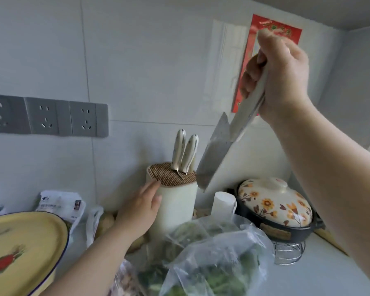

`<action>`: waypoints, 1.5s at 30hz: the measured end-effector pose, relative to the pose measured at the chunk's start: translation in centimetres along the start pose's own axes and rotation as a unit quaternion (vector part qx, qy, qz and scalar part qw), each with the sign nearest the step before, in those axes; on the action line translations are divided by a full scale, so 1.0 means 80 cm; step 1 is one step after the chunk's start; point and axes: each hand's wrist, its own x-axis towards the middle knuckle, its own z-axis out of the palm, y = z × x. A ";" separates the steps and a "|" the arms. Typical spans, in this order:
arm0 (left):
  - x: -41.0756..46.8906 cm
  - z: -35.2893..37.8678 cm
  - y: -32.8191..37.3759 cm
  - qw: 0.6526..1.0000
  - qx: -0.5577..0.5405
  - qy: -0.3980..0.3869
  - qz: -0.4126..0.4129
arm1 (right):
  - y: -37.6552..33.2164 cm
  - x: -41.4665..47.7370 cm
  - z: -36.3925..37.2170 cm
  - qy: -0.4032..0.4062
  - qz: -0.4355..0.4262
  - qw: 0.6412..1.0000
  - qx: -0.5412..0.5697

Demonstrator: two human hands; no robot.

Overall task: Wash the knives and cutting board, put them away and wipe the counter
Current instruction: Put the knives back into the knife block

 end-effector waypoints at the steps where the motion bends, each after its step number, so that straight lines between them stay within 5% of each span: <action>1: 0.006 0.003 -0.002 1.000 0.010 -0.002 0.002 | 0.004 0.007 0.004 -0.008 0.000 1.000 0.009; 23: 0.037 0.017 -0.041 0.990 -0.138 -0.012 -0.031 | 0.101 0.103 0.102 0.136 0.068 0.976 -0.155; 34: 0.034 0.022 -0.044 0.977 -0.211 -0.008 -0.026 | 0.114 0.108 0.105 -0.048 0.040 0.958 -0.280; 40: 0.032 0.021 -0.044 0.976 -0.213 -0.021 -0.025 | 0.091 0.102 0.080 -0.171 0.104 0.964 -0.177; 45: 0.028 0.023 -0.042 0.983 -0.178 -0.026 -0.016 | 0.099 0.101 0.069 -0.092 0.026 0.966 -0.240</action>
